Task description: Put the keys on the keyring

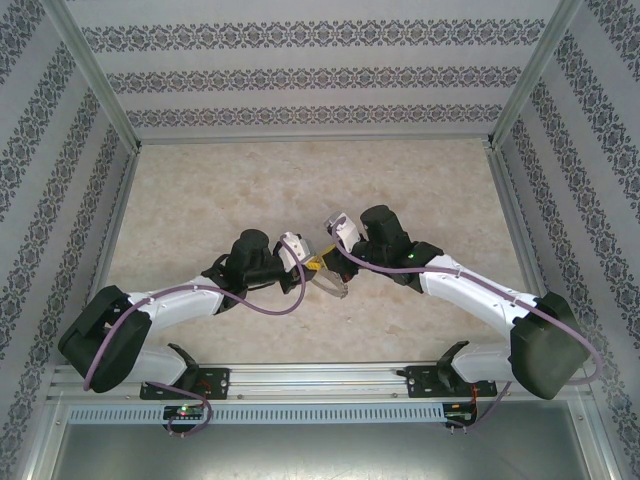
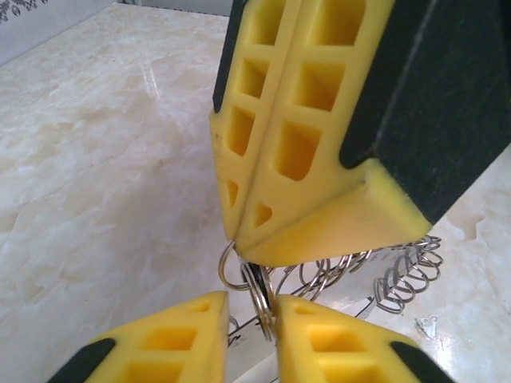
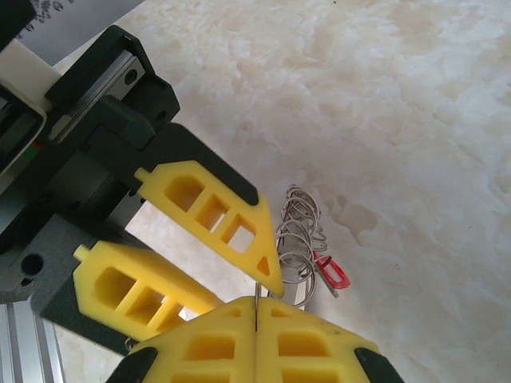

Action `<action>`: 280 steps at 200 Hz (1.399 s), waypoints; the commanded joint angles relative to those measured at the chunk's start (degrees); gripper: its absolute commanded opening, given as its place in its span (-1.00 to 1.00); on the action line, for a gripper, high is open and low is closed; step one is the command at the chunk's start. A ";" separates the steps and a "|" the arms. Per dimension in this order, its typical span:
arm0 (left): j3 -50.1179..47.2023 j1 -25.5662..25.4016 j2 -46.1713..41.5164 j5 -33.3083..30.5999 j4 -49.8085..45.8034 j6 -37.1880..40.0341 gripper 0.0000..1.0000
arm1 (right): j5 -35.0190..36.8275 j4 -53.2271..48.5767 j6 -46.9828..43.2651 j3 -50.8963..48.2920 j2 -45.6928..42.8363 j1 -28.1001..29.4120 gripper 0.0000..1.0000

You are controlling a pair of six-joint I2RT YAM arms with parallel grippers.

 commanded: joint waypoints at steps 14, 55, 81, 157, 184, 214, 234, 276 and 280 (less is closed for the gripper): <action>1.09 -0.54 -1.36 -0.32 -2.86 1.69 -0.72 | -0.21 0.42 -0.62 1.66 -0.82 0.31 -1.00; 1.17 -0.57 -1.82 -0.78 -4.15 2.61 -0.60 | -0.24 0.44 -0.53 1.58 -0.72 0.31 -1.00; 1.23 -0.58 -1.85 -1.15 -4.48 2.83 -0.62 | -0.16 0.29 -0.63 1.40 -0.80 0.32 -1.00; 1.25 -0.56 -2.76 -1.50 -5.57 3.62 -0.54 | -0.32 0.68 -0.63 1.22 -0.80 0.31 -1.00; 1.17 -0.53 -3.15 -0.67 -5.00 3.62 -0.45 | -0.59 0.71 -0.48 1.31 -0.54 0.32 -1.00; 1.15 -0.53 -3.31 -0.86 -5.28 3.71 -0.45 | -0.85 0.71 -0.53 1.49 -0.45 0.31 -1.00; 0.97 -0.53 -3.27 -1.53 -4.59 3.29 -0.45 | -1.14 0.70 -0.60 1.57 -0.36 0.32 -1.00; 1.41 -0.54 -2.98 -2.20 -4.17 3.09 -0.59 | -2.30 0.43 -0.73 1.66 -0.28 0.33 -1.00; 1.39 -0.53 -2.96 -2.35 -4.22 3.14 -0.60 | -2.31 0.45 -0.72 1.64 -0.29 0.38 -1.00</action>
